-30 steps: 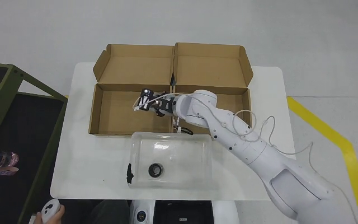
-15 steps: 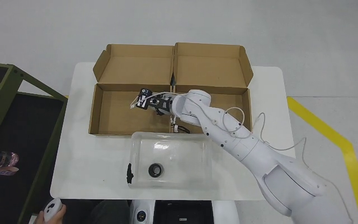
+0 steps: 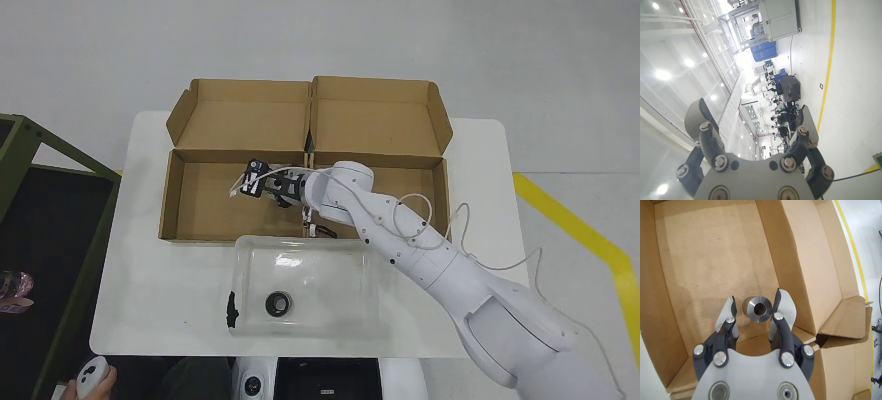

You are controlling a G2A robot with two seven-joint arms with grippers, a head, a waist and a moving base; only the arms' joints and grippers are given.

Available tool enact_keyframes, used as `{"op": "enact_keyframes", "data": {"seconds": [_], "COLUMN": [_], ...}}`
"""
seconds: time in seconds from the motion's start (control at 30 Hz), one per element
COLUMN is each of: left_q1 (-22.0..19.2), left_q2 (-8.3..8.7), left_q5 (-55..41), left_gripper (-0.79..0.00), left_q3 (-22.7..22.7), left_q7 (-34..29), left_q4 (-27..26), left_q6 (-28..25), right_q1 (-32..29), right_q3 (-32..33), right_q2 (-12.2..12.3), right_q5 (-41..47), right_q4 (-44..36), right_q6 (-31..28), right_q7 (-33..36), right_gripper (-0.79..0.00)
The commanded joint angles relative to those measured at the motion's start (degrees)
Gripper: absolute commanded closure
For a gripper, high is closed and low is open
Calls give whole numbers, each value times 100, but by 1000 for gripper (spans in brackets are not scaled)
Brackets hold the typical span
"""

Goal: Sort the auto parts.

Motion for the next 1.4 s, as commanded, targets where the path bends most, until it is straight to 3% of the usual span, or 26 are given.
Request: {"op": "enact_keyframes", "data": {"seconds": [0.0,0.23,0.47,0.93,1.37], "left_q1": [0,0,0,0,0], "left_q2": [0,0,0,0,0], "left_q5": [0,0,0,0,0], "left_gripper": [-785,-785,-785,-785,-785], "left_q3": [0,0,0,0,0], "left_q7": [0,0,0,0,0], "left_q4": [0,0,0,0,0], "left_q6": [0,0,0,0,0], "right_q1": [-17,-144,-524,-2016,-3140], "right_q3": [25,205,538,1275,1465], "right_q2": [-6,37,207,670,962], "right_q5": [-23,-154,-281,-264,-514], "right_q4": [-8,-489,-1535,-3700,-4757], "right_q6": [-11,-146,-499,-1462,-2050], "right_q7": [10,23,210,694,784], "right_gripper": [-363,-366,-372,-382,-388]}}
